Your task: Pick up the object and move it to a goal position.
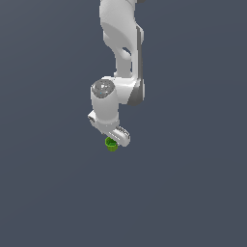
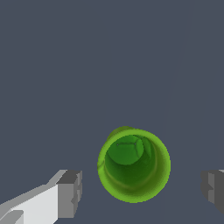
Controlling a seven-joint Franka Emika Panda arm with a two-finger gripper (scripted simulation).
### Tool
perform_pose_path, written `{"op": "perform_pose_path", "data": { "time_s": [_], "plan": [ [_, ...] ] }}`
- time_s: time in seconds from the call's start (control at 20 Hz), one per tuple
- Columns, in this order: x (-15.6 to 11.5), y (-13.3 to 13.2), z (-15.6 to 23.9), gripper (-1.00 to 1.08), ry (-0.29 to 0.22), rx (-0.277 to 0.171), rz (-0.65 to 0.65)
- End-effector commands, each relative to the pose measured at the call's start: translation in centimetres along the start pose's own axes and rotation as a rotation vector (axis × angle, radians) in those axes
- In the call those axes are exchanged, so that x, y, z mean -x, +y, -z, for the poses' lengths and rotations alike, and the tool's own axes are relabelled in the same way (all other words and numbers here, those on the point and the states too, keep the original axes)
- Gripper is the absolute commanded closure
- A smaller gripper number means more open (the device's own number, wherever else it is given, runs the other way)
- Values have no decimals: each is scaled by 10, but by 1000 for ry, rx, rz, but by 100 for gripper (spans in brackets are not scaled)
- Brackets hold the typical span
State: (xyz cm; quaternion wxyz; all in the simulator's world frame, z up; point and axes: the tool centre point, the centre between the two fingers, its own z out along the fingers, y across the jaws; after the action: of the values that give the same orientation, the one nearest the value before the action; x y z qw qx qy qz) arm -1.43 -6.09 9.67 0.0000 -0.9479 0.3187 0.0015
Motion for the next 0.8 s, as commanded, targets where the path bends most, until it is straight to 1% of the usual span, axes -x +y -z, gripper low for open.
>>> {"op": "perform_pose_path", "data": {
  "time_s": [0.0, 0.4, 0.75],
  "plan": [
    [-1, 2, -3, -92, 2, -1, -29],
    [-2, 4, -7, -92, 2, -1, -39],
    [-1, 4, -39, -92, 3, -1, -43]
  ]
}}
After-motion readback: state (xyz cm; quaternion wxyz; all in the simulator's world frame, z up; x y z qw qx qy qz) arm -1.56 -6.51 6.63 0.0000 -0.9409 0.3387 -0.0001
